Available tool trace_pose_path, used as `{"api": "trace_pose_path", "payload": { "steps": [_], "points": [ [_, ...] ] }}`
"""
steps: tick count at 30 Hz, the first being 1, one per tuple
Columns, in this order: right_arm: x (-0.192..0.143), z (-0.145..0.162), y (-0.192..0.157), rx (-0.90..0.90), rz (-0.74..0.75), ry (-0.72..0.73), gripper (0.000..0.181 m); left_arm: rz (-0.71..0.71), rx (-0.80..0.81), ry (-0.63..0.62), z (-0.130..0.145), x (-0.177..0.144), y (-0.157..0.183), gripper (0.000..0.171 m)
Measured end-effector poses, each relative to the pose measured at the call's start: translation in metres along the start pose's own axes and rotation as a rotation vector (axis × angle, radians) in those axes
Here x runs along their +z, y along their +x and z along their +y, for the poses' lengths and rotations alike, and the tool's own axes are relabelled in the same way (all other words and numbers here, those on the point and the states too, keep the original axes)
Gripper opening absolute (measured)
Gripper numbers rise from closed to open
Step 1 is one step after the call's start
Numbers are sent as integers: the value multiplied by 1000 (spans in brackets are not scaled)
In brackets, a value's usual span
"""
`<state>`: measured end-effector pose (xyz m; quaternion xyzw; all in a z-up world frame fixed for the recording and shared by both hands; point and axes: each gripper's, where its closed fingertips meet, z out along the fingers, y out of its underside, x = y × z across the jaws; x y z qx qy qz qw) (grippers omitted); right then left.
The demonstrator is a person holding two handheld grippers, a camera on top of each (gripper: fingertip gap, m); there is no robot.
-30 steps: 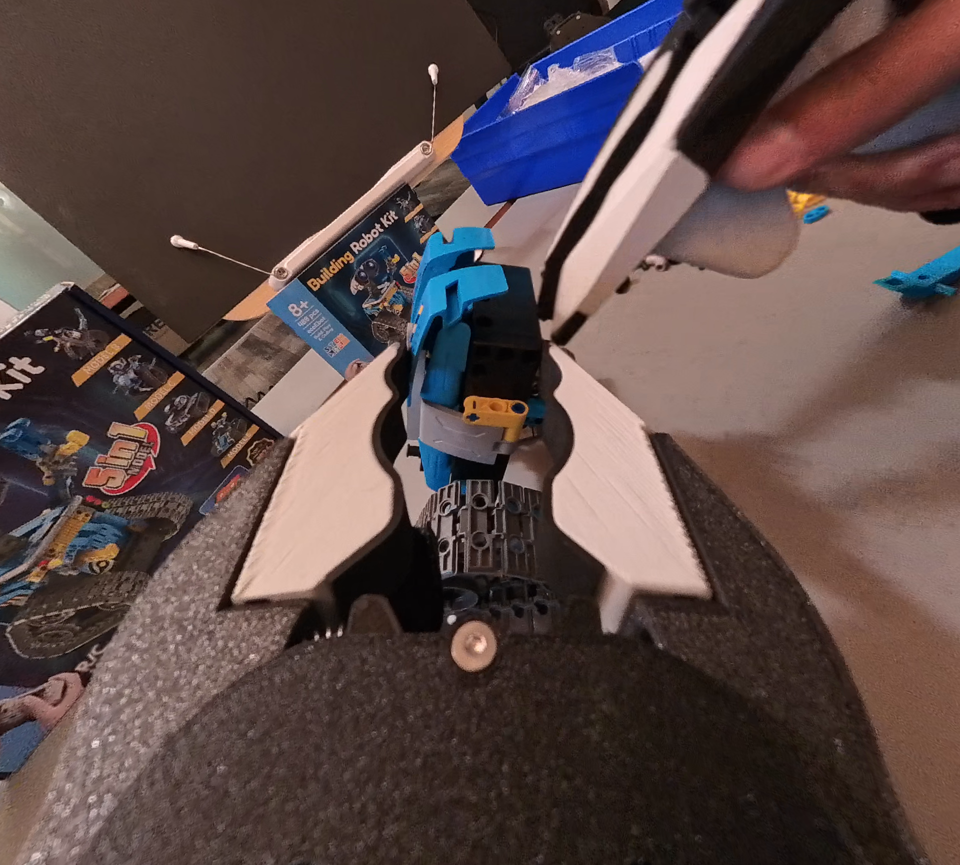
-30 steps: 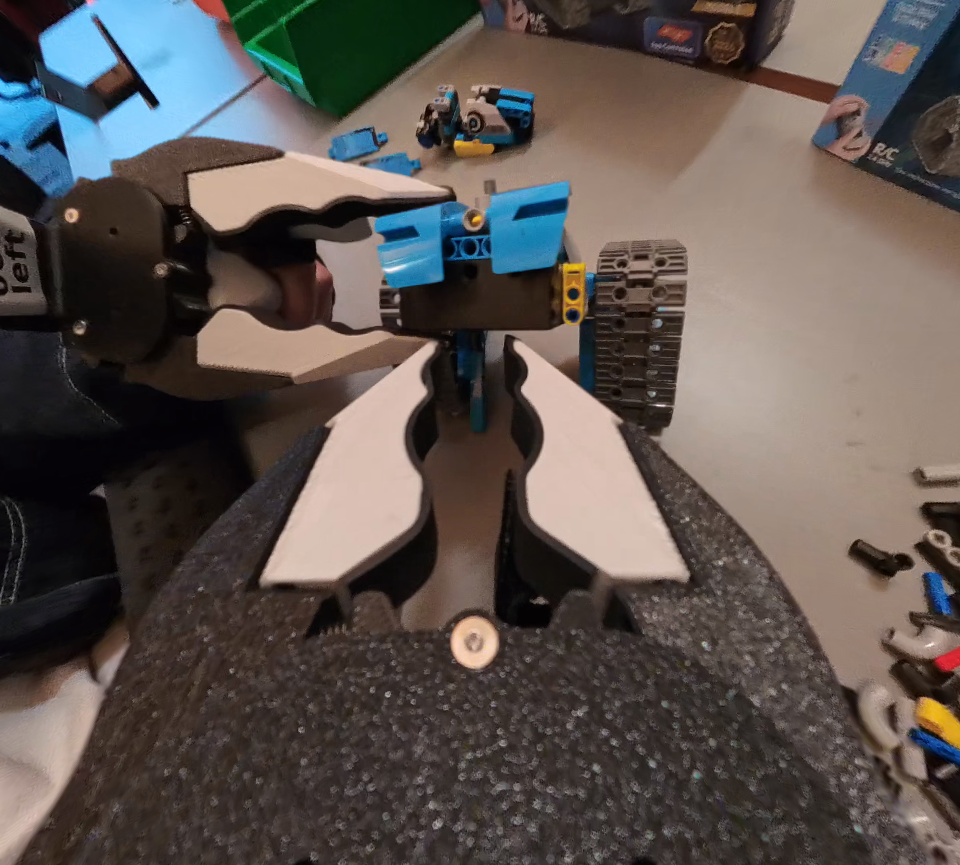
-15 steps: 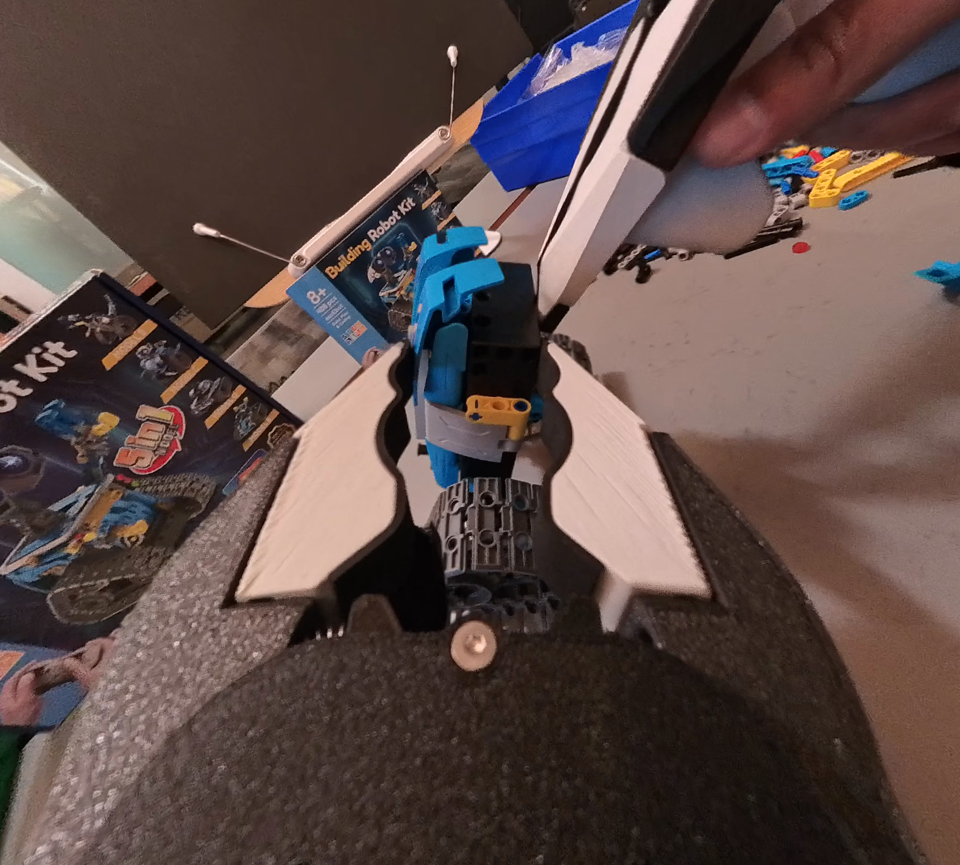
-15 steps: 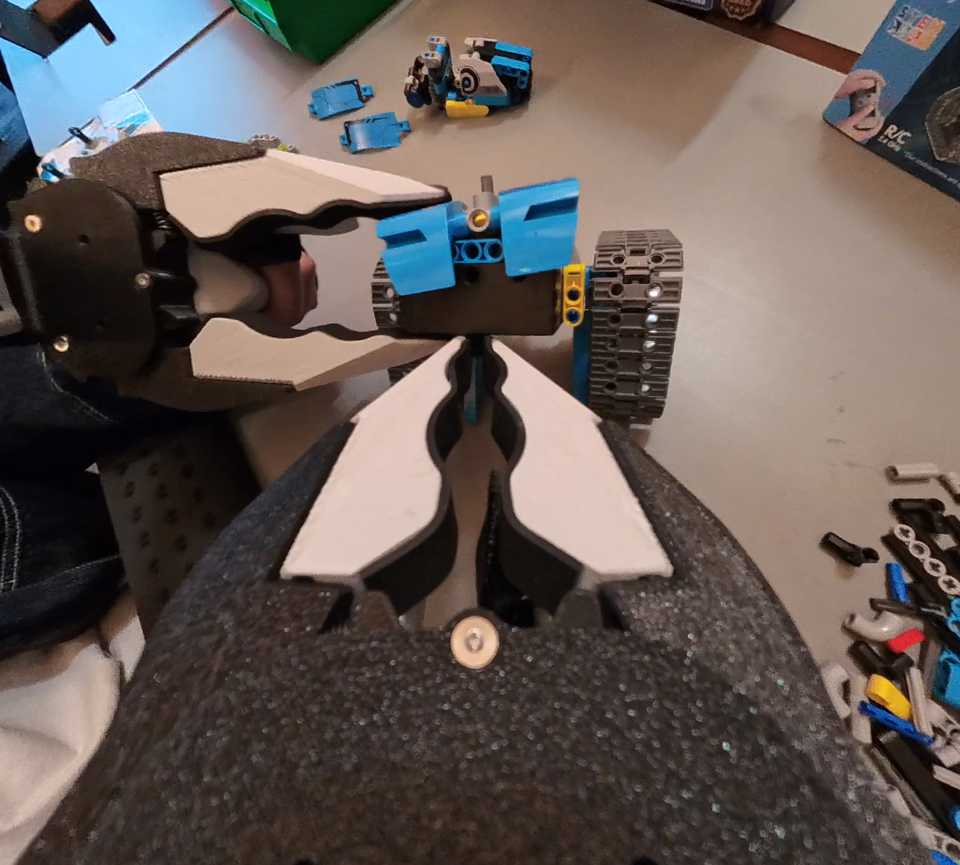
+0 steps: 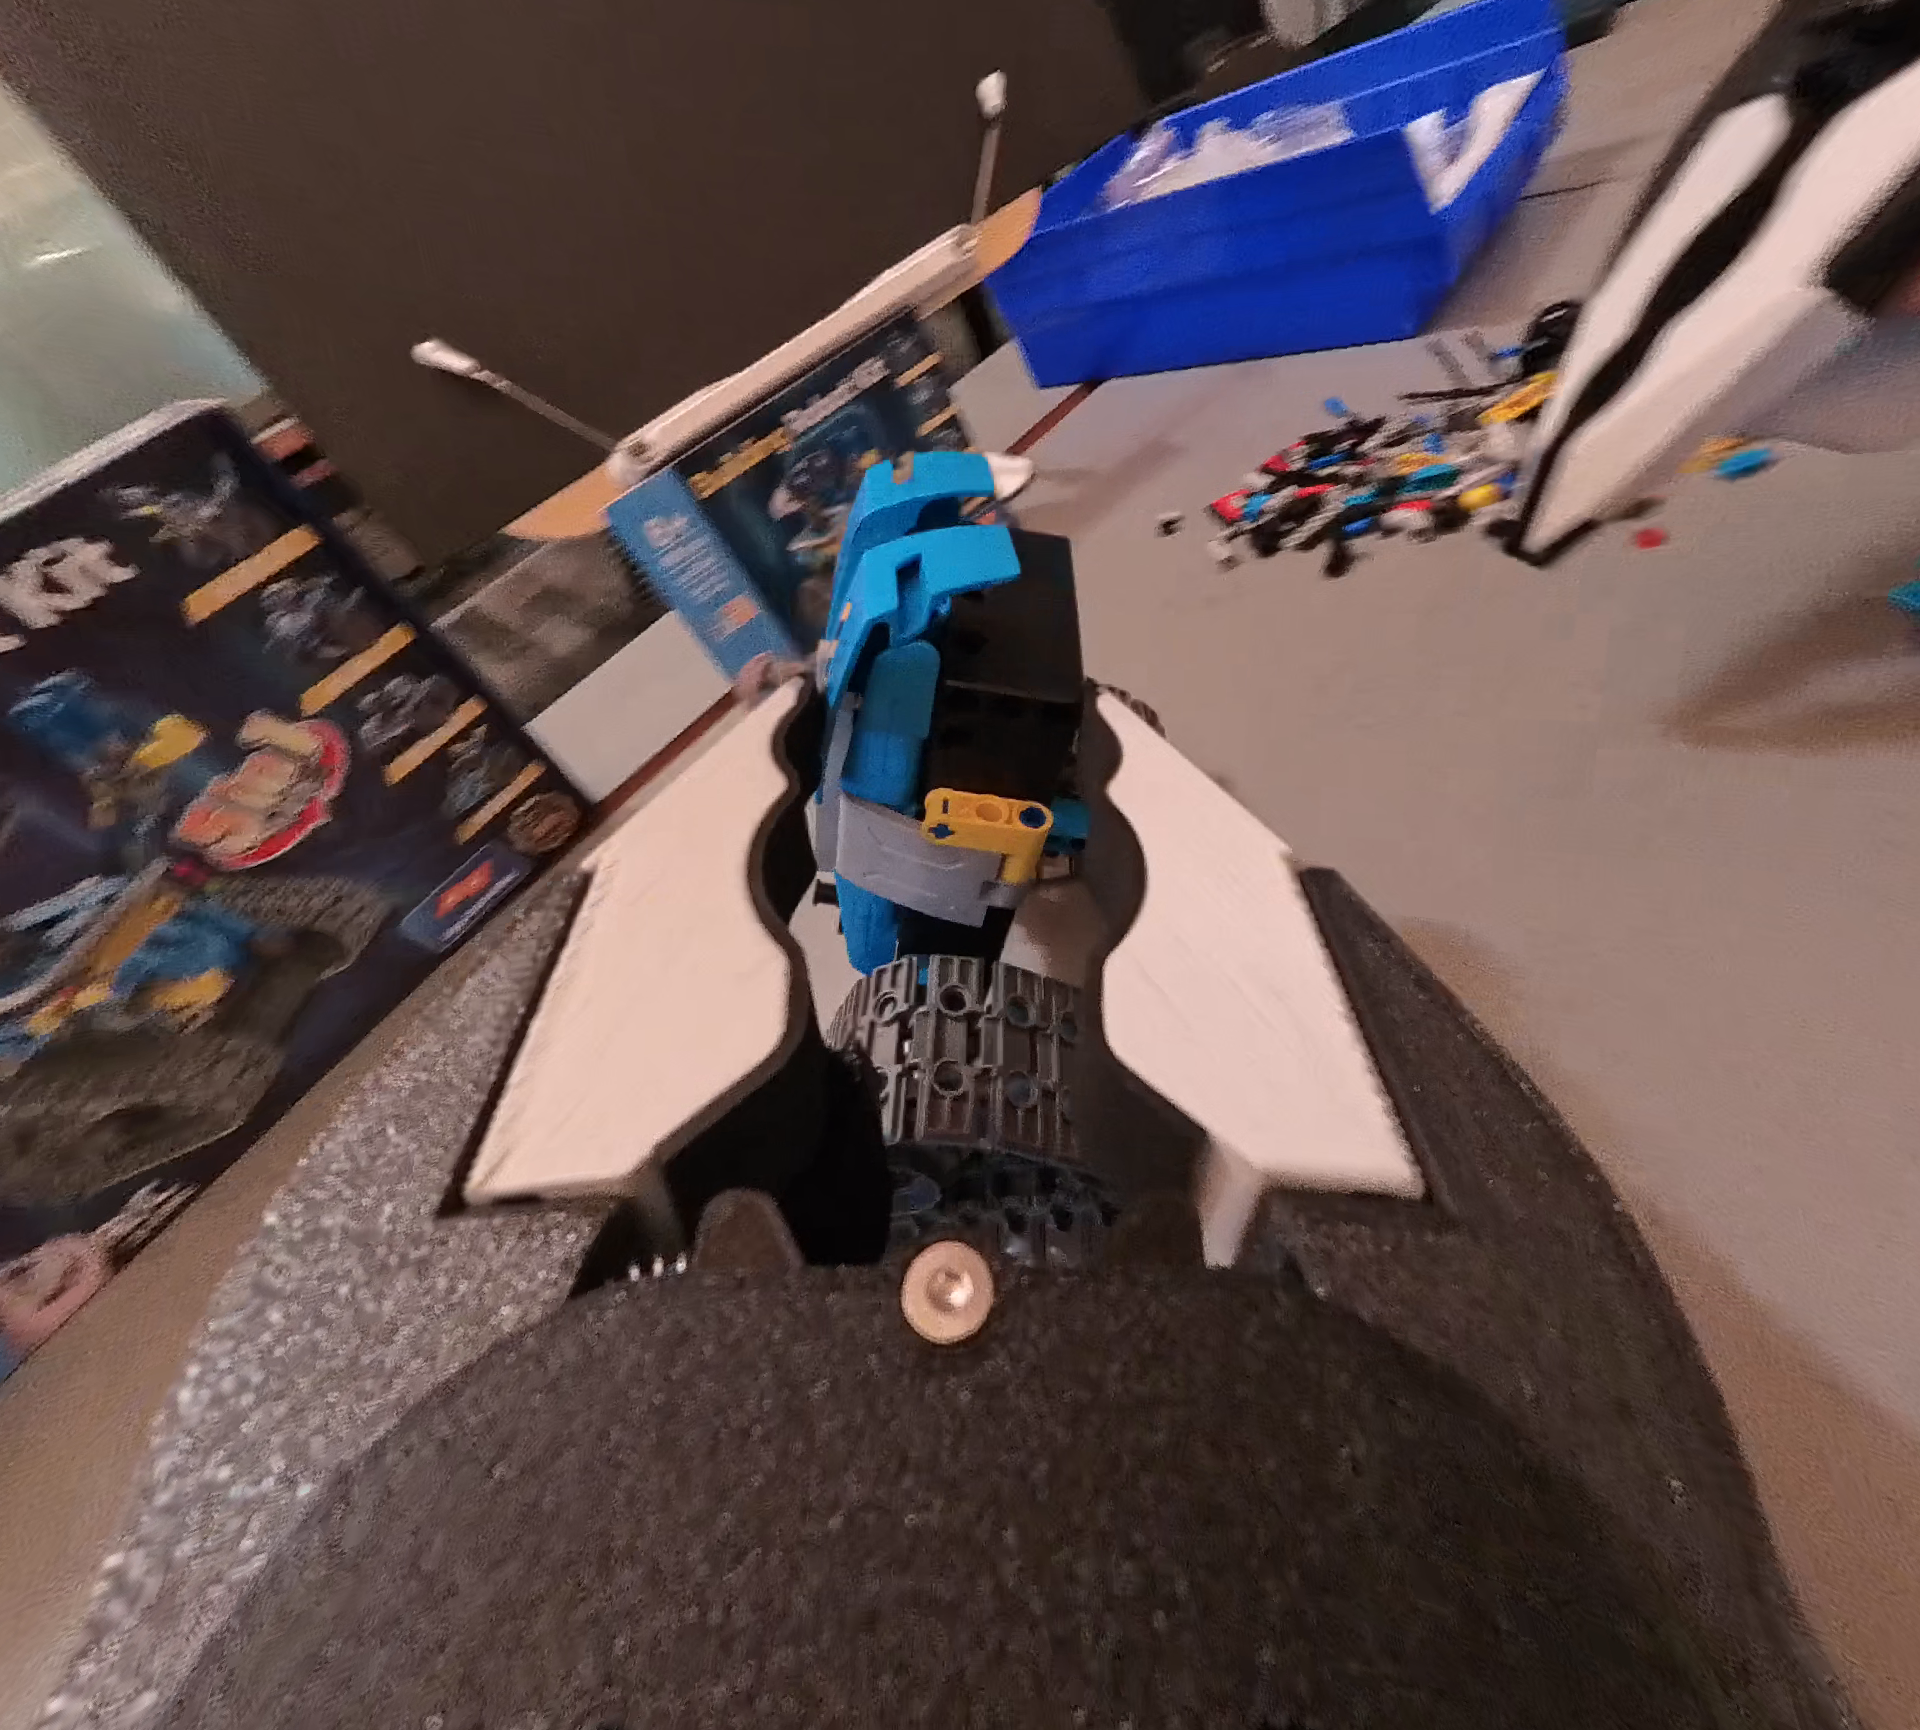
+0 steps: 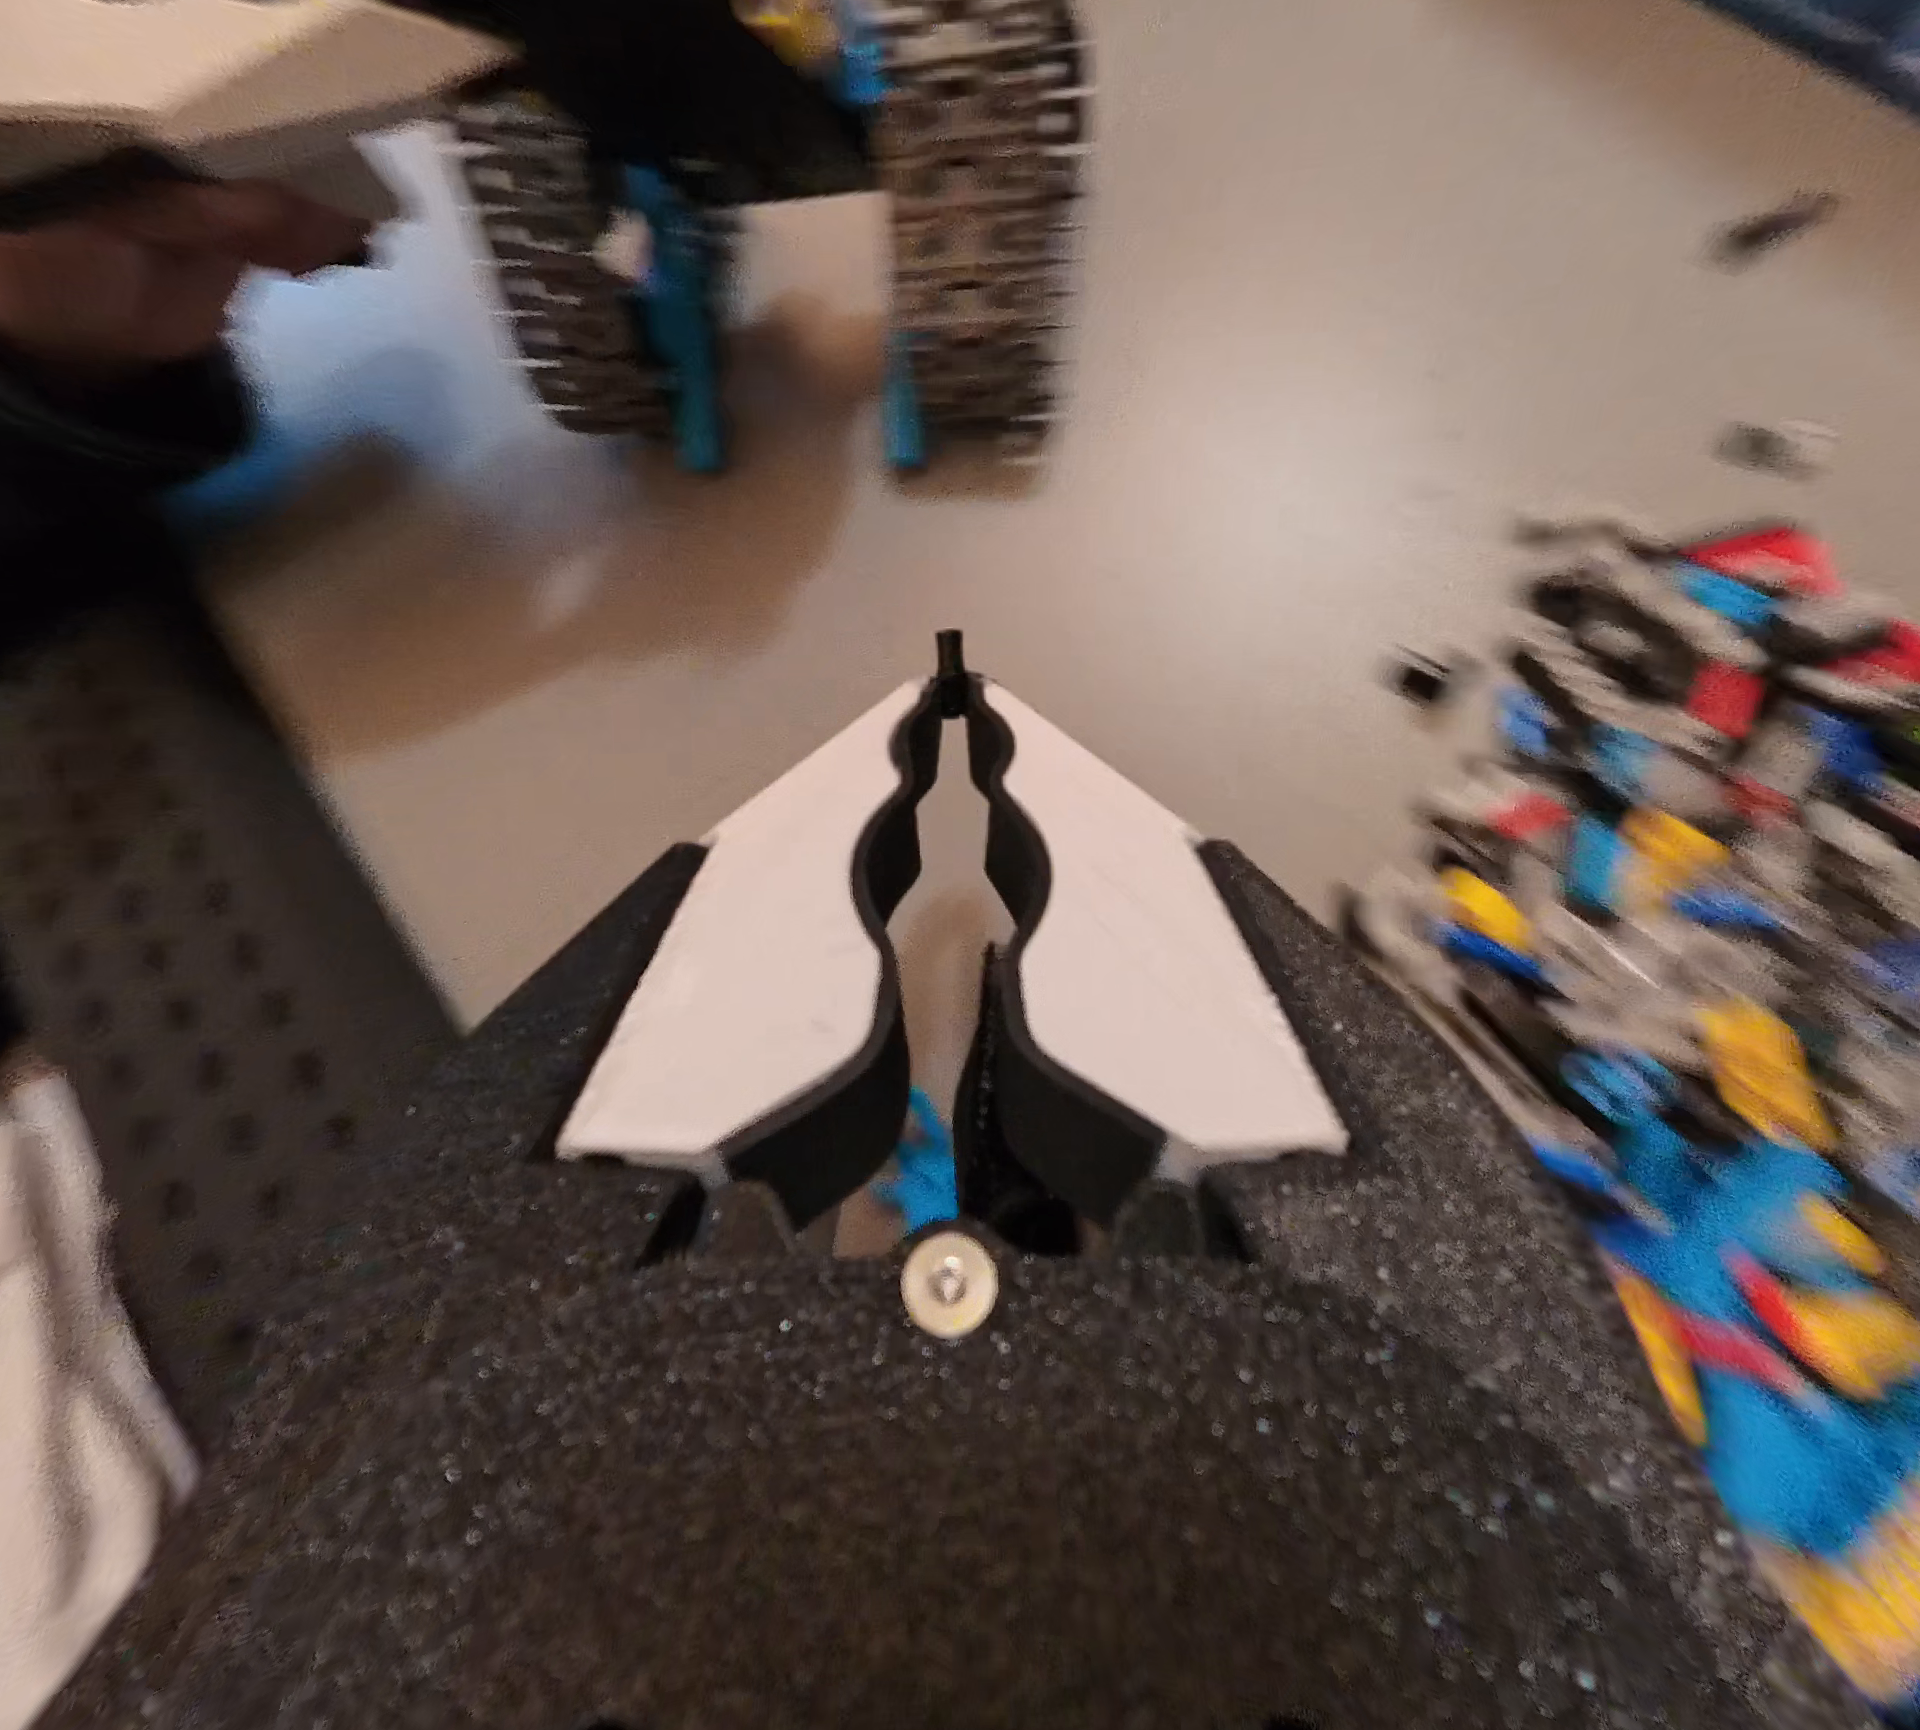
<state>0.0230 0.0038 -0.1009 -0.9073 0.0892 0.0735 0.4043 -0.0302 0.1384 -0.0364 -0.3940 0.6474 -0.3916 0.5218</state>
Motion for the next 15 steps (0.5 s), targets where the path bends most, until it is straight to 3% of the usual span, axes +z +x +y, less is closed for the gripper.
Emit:
{"api": "trace_pose_path", "payload": {
  "steps": [4,10,15],
  "points": [
    [-58,33,96,35,416,-103,3,156,-17,65,-8,-1,22,50],
    [-68,74,134,163,455,-179,13,237,-95,62,-6,-4,21,53],
    [-69,49,131,110,476,-76,25,274,-342,70,-9,-5,4,52]
  ]
}}
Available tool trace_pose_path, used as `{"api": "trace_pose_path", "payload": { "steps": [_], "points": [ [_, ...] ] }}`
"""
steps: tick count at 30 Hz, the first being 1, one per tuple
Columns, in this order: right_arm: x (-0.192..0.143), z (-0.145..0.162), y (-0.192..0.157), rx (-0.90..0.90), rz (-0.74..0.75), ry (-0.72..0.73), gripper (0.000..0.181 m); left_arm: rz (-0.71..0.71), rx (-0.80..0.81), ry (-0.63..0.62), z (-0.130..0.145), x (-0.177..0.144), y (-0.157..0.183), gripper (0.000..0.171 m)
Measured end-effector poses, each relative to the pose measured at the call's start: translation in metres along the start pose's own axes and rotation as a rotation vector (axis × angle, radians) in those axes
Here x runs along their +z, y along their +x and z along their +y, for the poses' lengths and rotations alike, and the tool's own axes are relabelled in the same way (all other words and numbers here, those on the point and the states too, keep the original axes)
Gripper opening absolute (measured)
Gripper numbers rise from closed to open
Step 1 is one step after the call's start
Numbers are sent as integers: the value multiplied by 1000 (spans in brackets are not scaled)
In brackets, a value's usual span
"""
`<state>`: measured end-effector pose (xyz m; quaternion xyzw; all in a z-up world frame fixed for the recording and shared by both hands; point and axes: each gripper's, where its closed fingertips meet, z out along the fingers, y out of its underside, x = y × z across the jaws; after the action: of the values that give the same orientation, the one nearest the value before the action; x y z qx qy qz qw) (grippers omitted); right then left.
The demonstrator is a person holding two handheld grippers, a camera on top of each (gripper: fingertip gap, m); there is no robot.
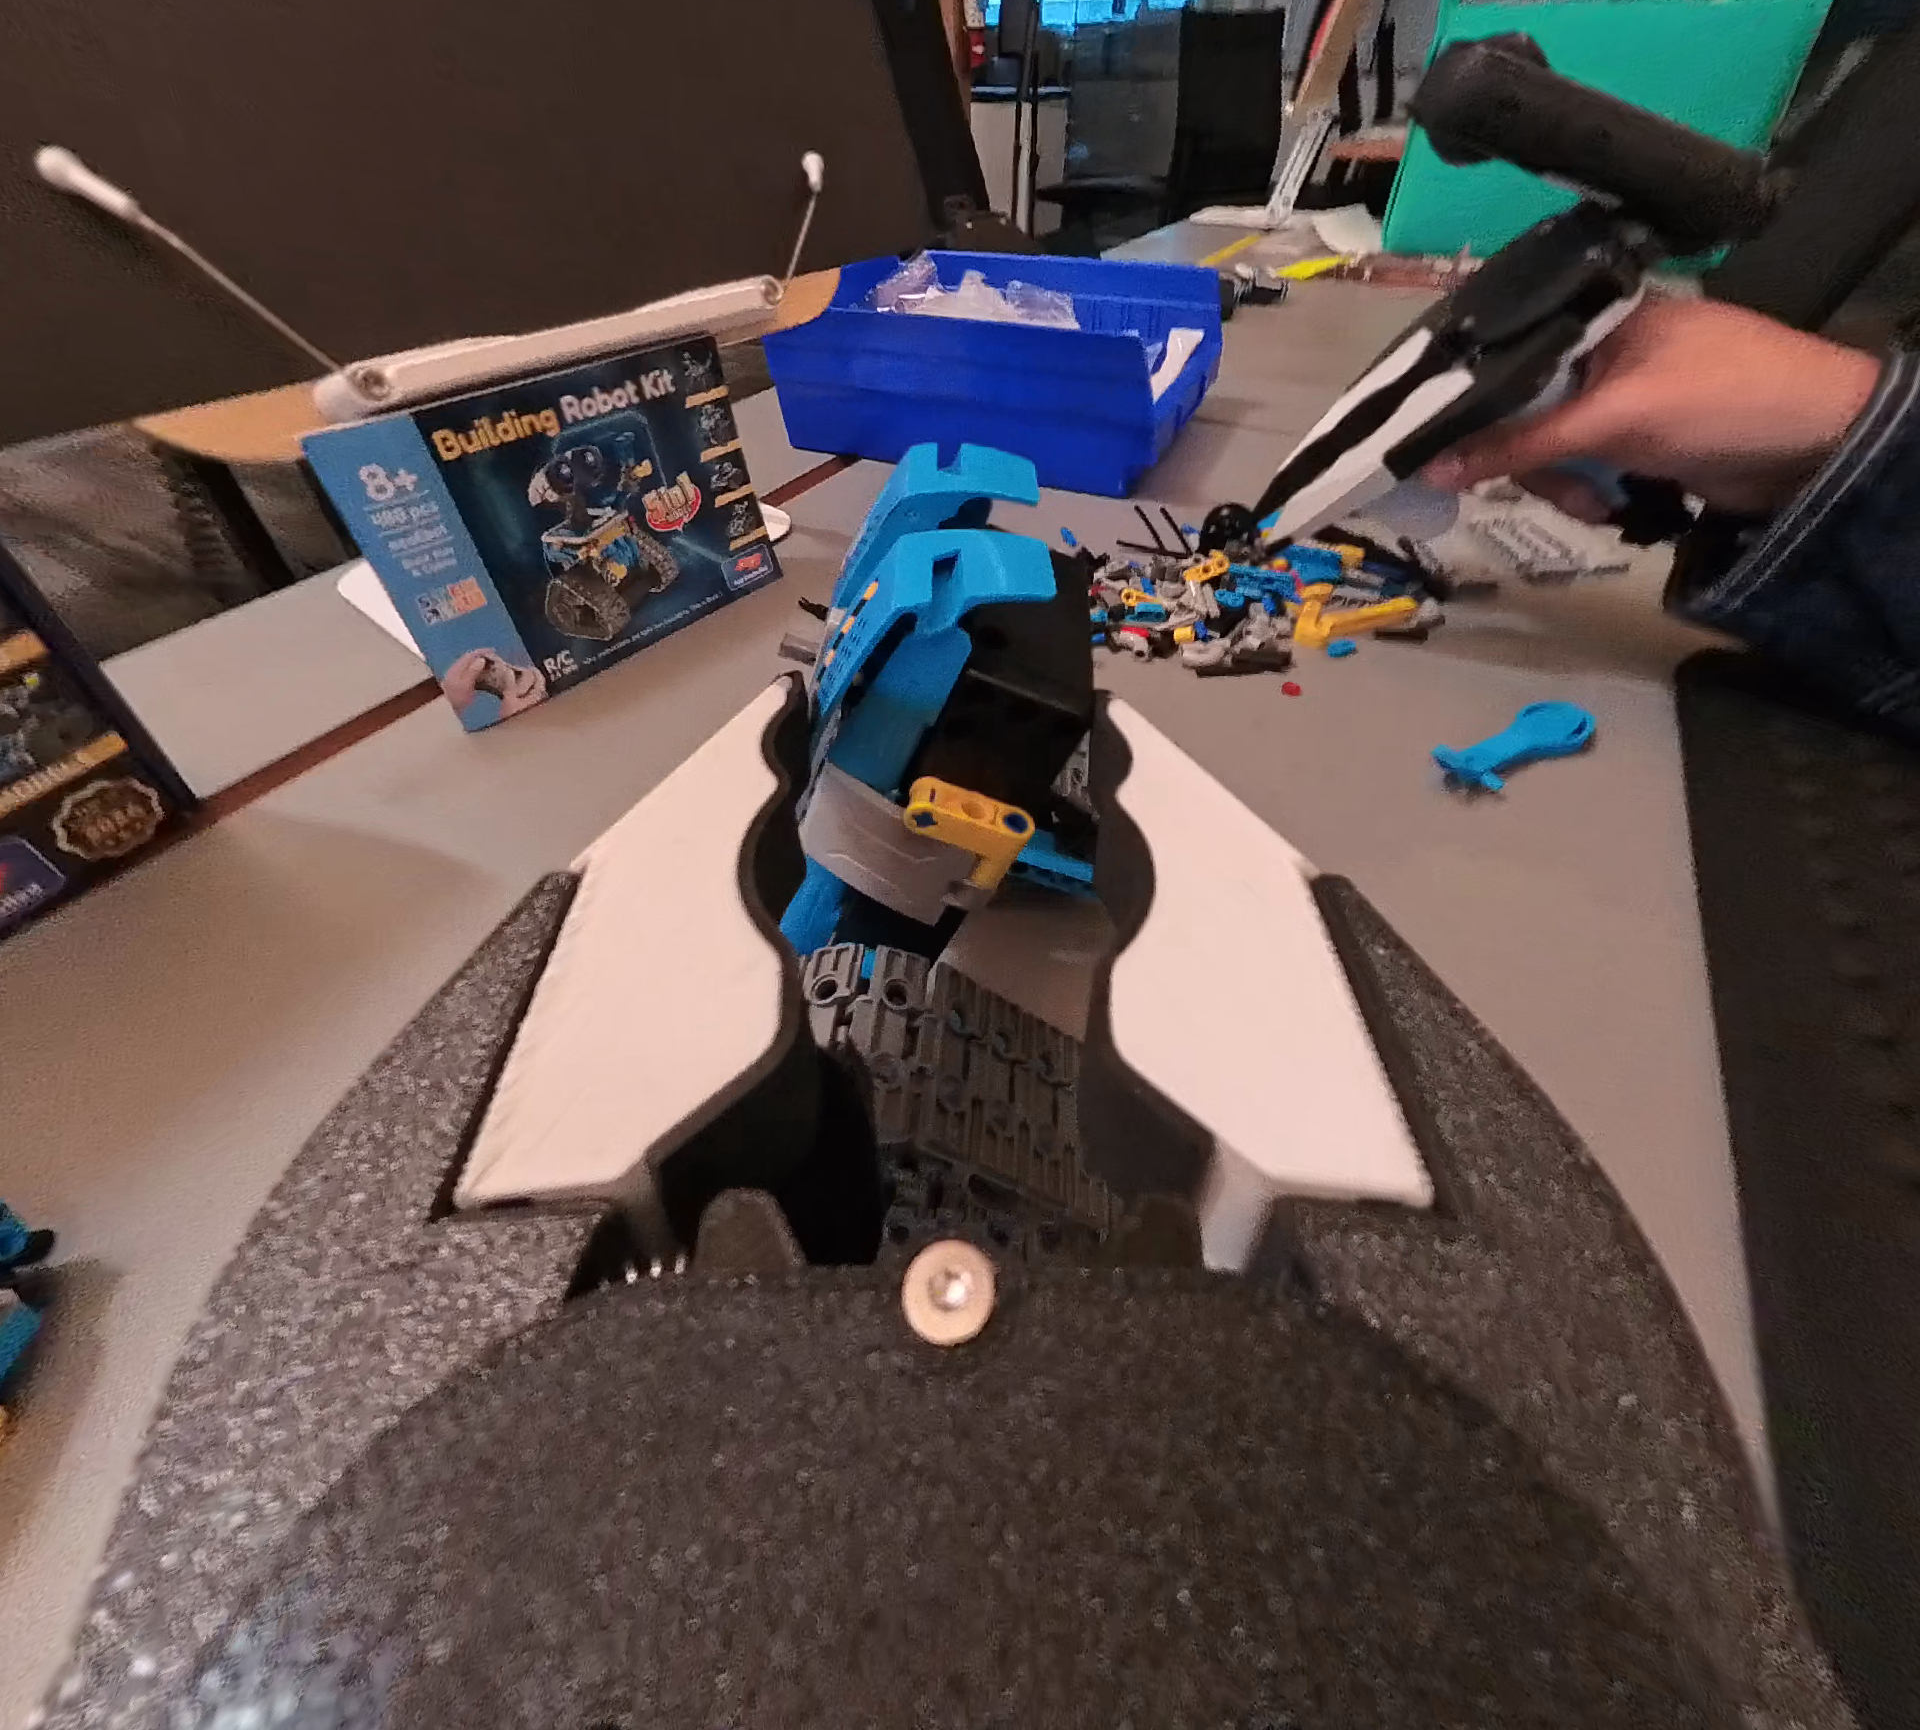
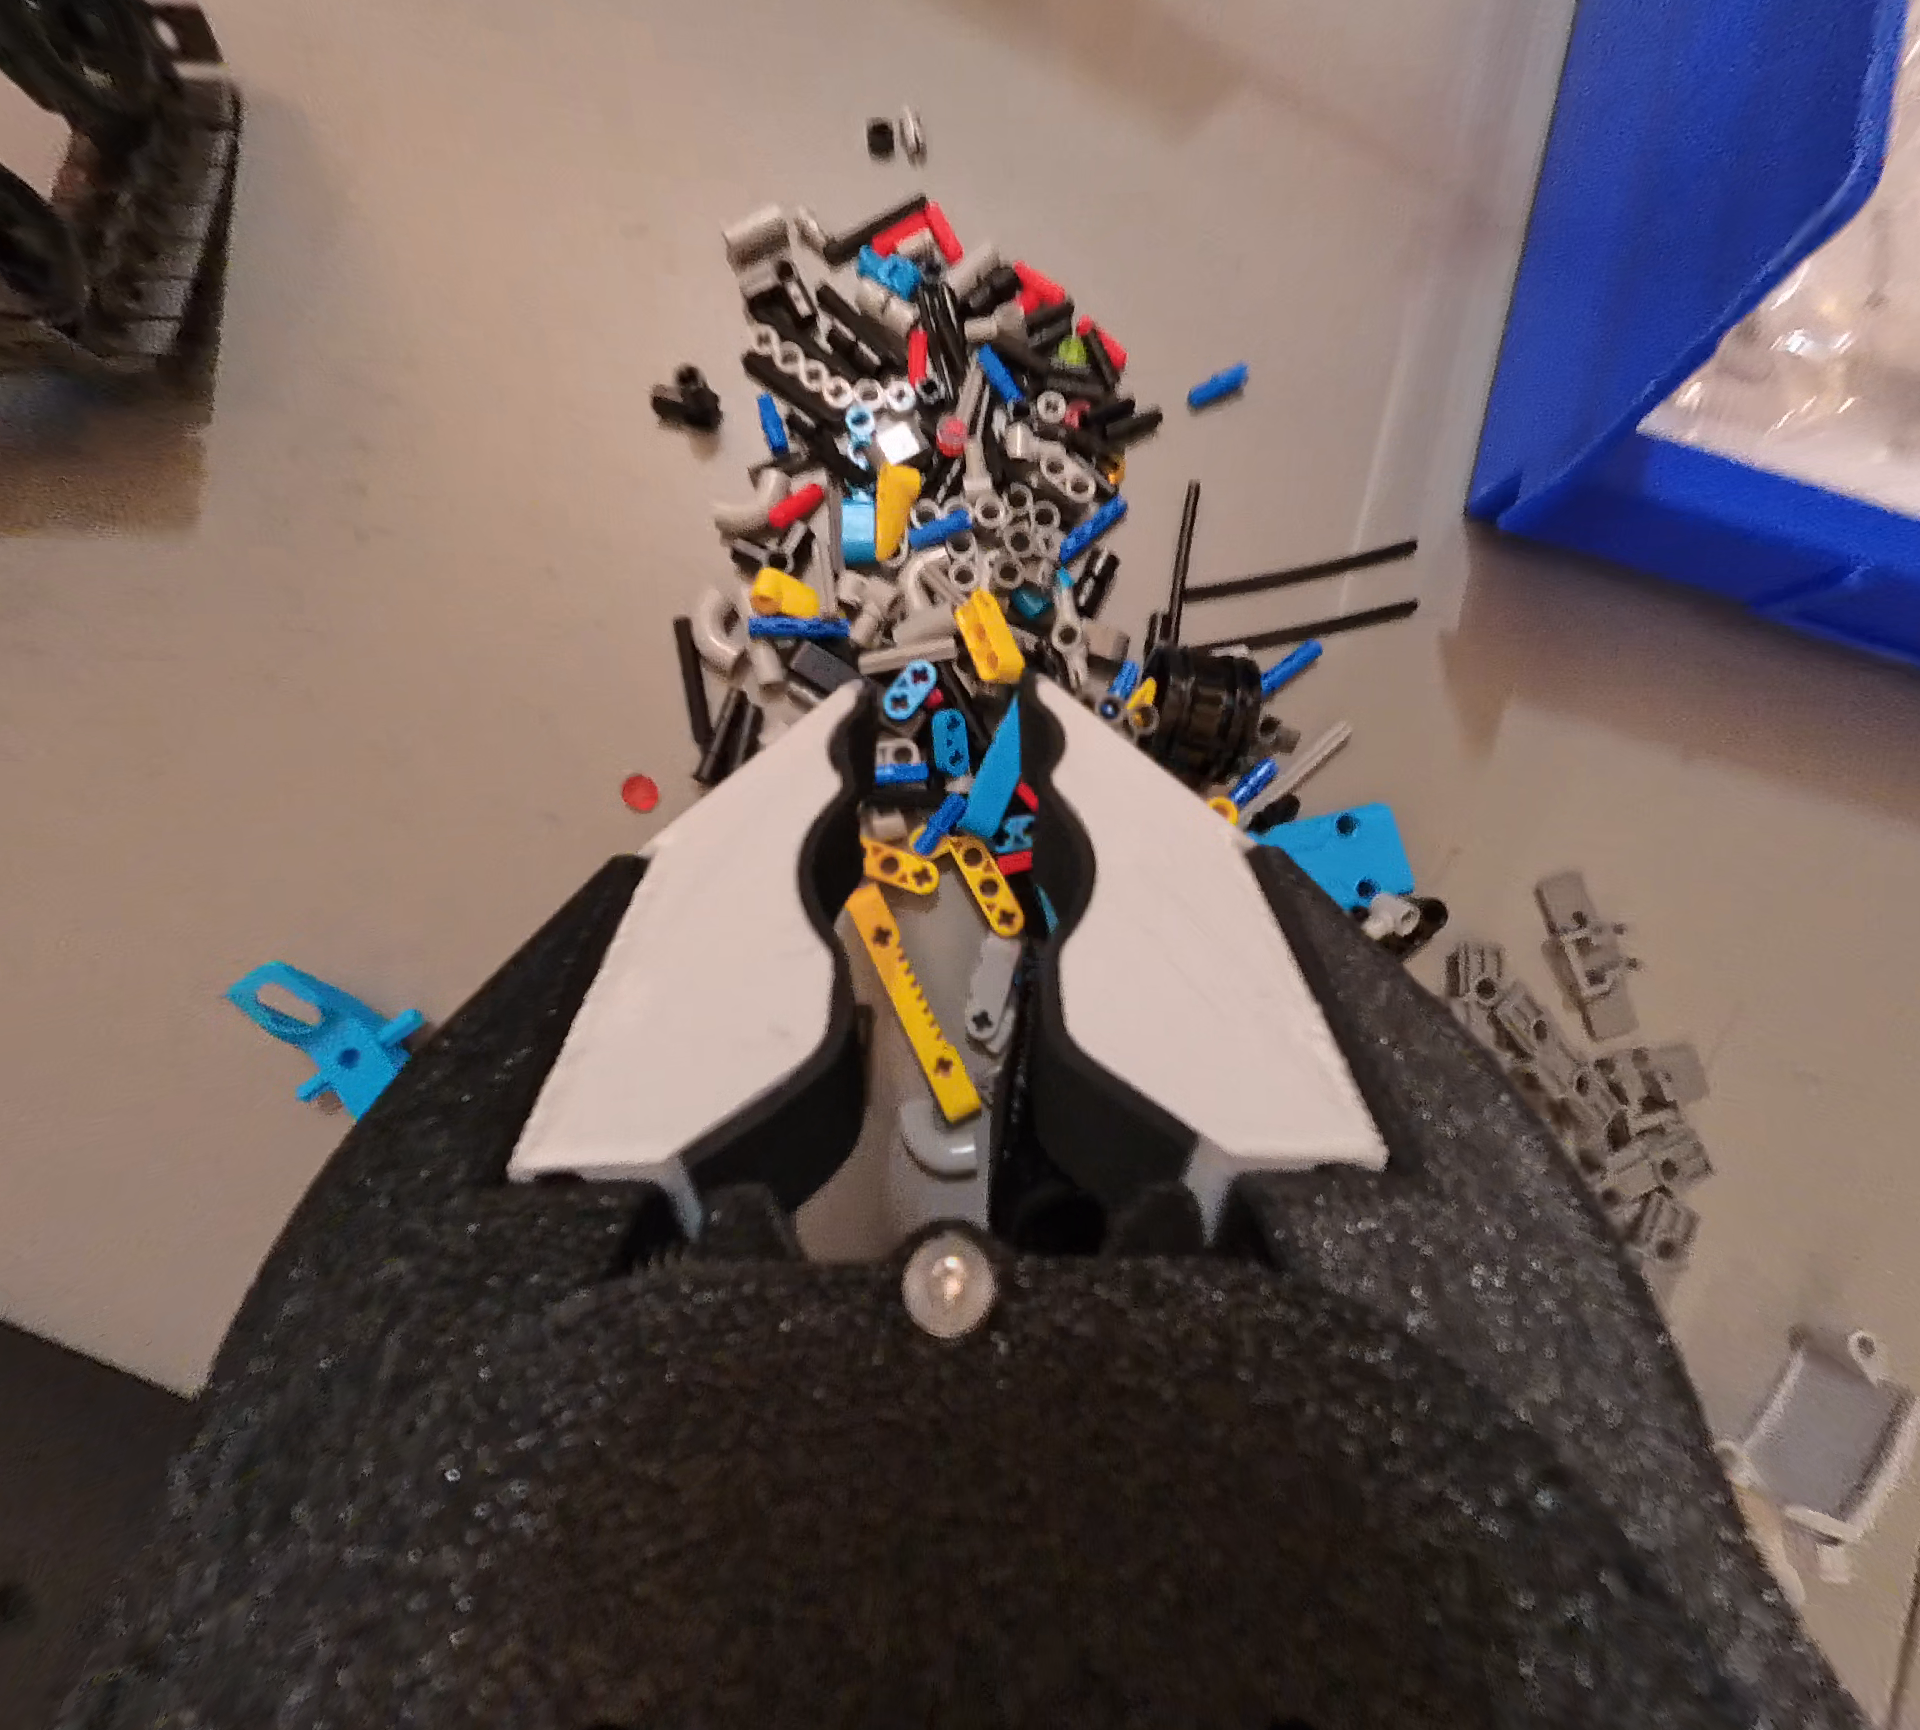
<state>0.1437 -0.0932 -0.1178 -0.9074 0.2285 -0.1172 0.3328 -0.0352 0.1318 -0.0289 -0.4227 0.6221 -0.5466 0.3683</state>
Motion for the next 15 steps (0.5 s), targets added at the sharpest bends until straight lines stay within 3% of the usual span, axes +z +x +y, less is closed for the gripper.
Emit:
{"api": "trace_pose_path", "payload": {
  "steps": [5,8,11,15],
  "points": [
    [-1,-6,-3,-65,86,-7,40,12,-115,30,-4,-3,-11,52],
    [-1,-14,-18,-38,29,28,42,56,-113,25,-4,-6,-7,52],
    [-12,-50,-66,-82,-156,208,40,147,-46,2,-1,-10,5,52],
    [-38,-83,-167,-177,-553,390,41,293,40,-3,5,-21,28,53]
  ]
}}
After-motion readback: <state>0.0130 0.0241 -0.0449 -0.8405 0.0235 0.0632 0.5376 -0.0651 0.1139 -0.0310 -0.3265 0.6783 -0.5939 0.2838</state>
